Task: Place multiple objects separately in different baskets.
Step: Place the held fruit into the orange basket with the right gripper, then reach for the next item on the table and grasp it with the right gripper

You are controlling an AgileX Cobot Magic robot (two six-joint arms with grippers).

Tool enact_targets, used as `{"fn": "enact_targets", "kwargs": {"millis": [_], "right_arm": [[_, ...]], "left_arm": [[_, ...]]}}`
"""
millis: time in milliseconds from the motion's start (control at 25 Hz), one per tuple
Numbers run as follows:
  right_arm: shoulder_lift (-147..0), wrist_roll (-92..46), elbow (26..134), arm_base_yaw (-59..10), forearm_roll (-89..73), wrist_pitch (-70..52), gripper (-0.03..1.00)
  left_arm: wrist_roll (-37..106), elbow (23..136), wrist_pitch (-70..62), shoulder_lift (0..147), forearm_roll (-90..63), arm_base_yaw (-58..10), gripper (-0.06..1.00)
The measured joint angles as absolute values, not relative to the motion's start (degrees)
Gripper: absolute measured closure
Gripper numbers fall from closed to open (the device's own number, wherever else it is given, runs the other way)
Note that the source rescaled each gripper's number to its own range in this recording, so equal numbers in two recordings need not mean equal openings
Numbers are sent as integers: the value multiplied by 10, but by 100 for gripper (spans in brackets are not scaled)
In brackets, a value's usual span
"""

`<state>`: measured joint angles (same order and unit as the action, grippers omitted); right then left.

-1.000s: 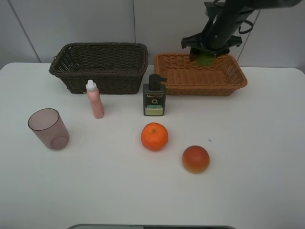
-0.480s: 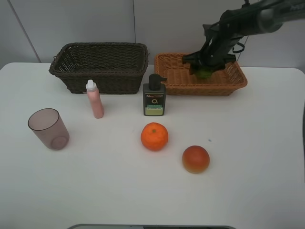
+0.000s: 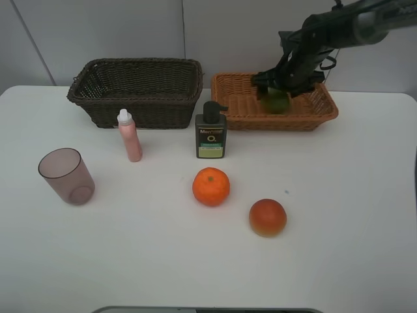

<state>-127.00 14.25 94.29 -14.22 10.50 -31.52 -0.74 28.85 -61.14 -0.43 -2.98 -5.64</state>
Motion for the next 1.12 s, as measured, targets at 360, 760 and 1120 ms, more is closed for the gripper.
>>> {"fn": "enact_targets", "kwargs": {"millis": [360, 760, 1120], "right_arm": [[-1261, 142, 943, -142, 106, -327, -3], [-1156, 81, 915, -165, 120, -450, -3], [-1014, 83, 715, -211, 88, -454, -3]], "left_arm": [[-7, 288, -611, -4, -30, -56, -6], [-7, 288, -611, -4, -30, -56, -6], [-7, 288, -611, -4, -30, -56, -6]]}}
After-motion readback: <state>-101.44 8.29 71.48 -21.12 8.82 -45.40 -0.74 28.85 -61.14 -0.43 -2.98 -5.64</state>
